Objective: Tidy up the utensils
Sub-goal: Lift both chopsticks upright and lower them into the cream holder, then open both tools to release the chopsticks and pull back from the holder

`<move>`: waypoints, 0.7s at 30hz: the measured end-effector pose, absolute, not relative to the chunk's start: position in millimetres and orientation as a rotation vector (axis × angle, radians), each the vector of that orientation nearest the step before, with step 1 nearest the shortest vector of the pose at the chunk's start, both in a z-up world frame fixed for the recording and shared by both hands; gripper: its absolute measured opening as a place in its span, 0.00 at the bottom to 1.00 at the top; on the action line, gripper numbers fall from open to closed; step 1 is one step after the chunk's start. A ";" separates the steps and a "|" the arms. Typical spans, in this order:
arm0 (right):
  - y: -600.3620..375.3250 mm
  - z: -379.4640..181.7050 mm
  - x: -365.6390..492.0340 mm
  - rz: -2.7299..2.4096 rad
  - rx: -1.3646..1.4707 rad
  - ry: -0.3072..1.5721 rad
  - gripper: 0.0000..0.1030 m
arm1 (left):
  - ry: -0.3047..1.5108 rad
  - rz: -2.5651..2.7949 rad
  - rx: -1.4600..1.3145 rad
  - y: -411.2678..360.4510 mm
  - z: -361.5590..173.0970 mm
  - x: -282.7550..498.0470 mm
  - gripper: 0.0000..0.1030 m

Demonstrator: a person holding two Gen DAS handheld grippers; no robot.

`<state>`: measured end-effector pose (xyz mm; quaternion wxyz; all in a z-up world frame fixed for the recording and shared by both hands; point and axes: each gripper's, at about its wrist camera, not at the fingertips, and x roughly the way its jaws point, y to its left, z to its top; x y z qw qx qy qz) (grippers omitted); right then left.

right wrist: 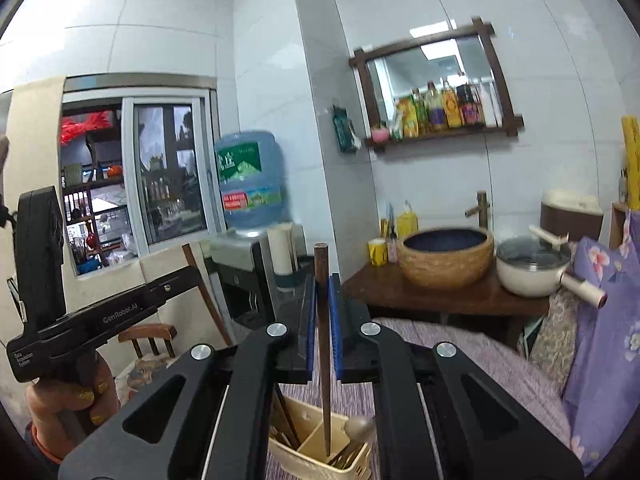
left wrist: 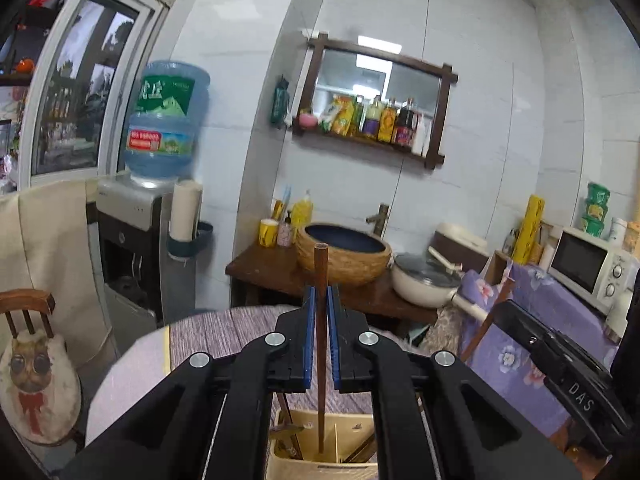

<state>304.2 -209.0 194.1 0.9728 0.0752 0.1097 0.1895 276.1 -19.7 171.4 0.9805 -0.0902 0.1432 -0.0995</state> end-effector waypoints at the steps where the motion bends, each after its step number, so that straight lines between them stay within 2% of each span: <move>1: -208.6 184.3 308.2 0.378 0.156 0.240 0.08 | 0.304 -0.202 -0.178 -22.2 163.0 278.7 0.07; 11: -204.1 130.7 321.8 0.357 0.161 0.332 0.08 | 0.409 -0.181 -0.106 -41.7 109.0 290.9 0.07; 19: -206.5 123.2 313.0 0.344 0.144 0.298 0.08 | 0.415 -0.175 -0.075 -44.9 103.0 287.4 0.09; 20: -206.1 123.3 310.0 0.343 0.138 0.287 0.11 | 0.402 -0.174 -0.066 -45.0 104.7 283.2 0.14; 21: -206.9 123.5 306.8 0.342 0.137 0.279 0.20 | 0.393 -0.175 -0.064 -45.7 105.4 280.2 0.18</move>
